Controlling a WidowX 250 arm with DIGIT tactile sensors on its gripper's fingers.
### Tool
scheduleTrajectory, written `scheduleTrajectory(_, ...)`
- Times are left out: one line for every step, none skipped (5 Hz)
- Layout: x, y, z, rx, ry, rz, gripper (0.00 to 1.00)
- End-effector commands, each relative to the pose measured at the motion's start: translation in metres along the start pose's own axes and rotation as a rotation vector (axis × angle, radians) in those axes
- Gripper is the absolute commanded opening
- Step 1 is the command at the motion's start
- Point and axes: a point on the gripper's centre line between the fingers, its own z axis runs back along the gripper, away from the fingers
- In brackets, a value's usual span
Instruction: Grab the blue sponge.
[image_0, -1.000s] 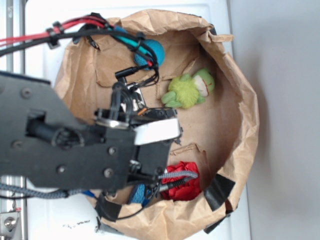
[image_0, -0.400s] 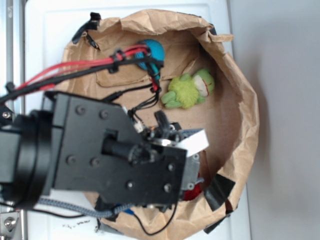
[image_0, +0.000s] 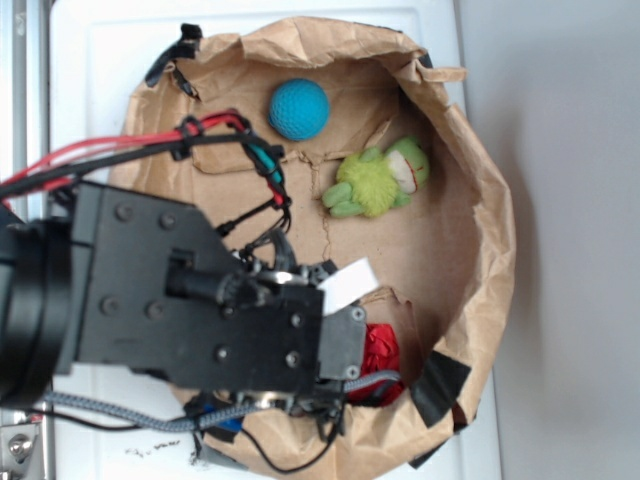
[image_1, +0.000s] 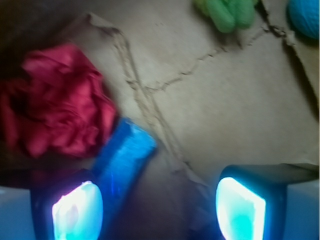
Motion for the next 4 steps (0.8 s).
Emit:
scheduleTrajectory(-0.015,-0.037,0.003,0.005,-0.027,0.016,1.0)
scheduleTrajectory(-0.023,-0.037,-0.016,0.04,-0.045,-0.009,1.0)
scheduleTrajectory(-0.027,-0.034,-0.03,0.025,-0.077,-0.033,1.0)
scheduleTrajectory(-0.019,-0.035,-0.04,0.023,-0.122,-0.017,1.0)
